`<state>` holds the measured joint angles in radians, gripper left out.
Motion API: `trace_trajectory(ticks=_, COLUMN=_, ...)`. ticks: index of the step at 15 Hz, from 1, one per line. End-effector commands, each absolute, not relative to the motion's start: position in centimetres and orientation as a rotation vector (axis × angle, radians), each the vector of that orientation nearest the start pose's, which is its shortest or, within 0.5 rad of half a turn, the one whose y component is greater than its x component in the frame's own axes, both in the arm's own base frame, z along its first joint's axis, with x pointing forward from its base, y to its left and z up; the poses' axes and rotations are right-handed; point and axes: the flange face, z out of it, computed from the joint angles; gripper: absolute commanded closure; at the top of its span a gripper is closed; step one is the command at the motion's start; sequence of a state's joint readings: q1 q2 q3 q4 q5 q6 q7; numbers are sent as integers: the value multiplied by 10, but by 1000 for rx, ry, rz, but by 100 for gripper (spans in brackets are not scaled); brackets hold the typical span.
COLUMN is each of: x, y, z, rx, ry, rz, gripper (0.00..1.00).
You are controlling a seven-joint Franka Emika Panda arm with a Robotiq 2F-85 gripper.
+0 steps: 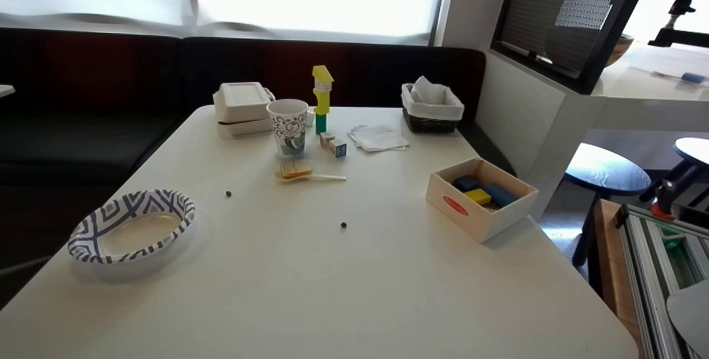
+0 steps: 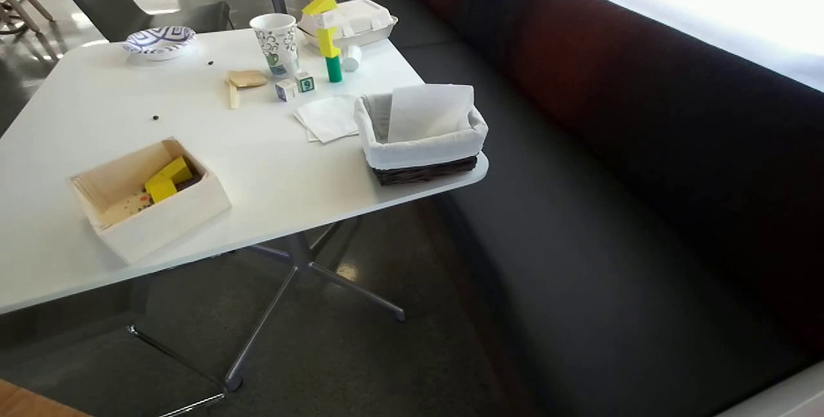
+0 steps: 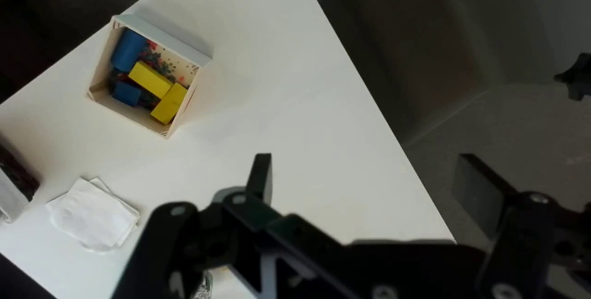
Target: Put one coffee bean from the counter in the coffee cup.
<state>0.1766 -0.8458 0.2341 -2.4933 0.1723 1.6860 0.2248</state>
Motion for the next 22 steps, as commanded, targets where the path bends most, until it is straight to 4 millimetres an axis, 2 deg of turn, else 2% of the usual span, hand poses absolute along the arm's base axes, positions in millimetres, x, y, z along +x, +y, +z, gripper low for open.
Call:
trace_trajectory(ticks=1, x=311, y=140, z=530, rx=-3108, ry=12, rz=-72, gripper=0)
trace_trajectory(ticks=4, x=356, y=136, z=507, rx=-3071, ry=130, rz=-110, gripper=0)
trace_trajectory(ticks=9, x=434, y=139, z=441, rx=-3065, ry=222, rz=-166, gripper=0)
trace_trajectory(ticks=15, x=515, y=153, z=367, rx=-3133, ry=160, rz=-167, gripper=0)
trace_trajectory(ticks=22, x=595, y=170, z=308, rx=-3216, ry=147, rz=-111, gripper=0)
